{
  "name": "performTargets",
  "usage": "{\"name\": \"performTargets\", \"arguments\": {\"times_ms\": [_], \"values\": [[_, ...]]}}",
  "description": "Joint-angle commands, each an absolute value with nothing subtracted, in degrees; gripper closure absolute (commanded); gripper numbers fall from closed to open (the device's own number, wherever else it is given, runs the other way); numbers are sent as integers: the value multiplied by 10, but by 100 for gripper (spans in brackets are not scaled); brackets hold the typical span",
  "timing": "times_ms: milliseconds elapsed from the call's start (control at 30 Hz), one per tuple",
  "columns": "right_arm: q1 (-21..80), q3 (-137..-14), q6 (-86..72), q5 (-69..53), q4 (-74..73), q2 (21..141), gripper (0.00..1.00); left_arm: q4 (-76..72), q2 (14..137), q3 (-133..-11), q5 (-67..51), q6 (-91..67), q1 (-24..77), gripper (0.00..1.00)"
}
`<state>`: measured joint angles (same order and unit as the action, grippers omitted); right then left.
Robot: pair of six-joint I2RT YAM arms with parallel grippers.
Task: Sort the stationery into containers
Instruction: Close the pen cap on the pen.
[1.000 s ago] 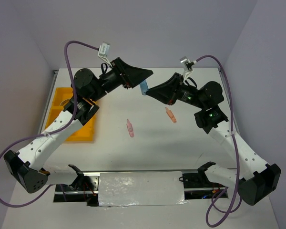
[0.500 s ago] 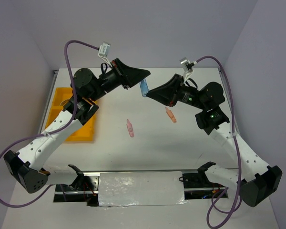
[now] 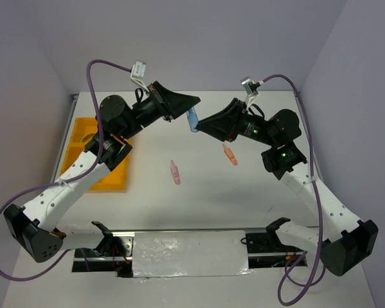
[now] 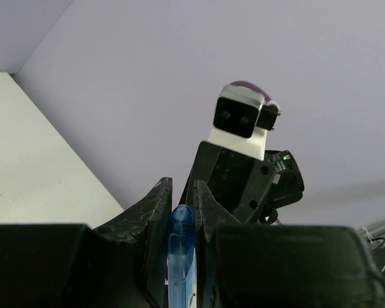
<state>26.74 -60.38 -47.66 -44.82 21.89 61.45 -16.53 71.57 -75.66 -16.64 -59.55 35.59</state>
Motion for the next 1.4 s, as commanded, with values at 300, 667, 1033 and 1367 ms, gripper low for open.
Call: {"name": "performTargets", "arguments": {"times_ms": [300,667,1033,1367], "values": [[279,-632,-488,-442,277,631,49,-175,708,-754,-163,-611,358,100],[282,-650,-482,-443,247,650,60,-228,717,-751,-198,-615,358,100],[282,-678,-530,-439,272,672,100,-223,722,-744,-200,-603,359,100],[281,-793,-555,-379,253,736,100,-232,694,-666,-200,-594,388,100]]}}
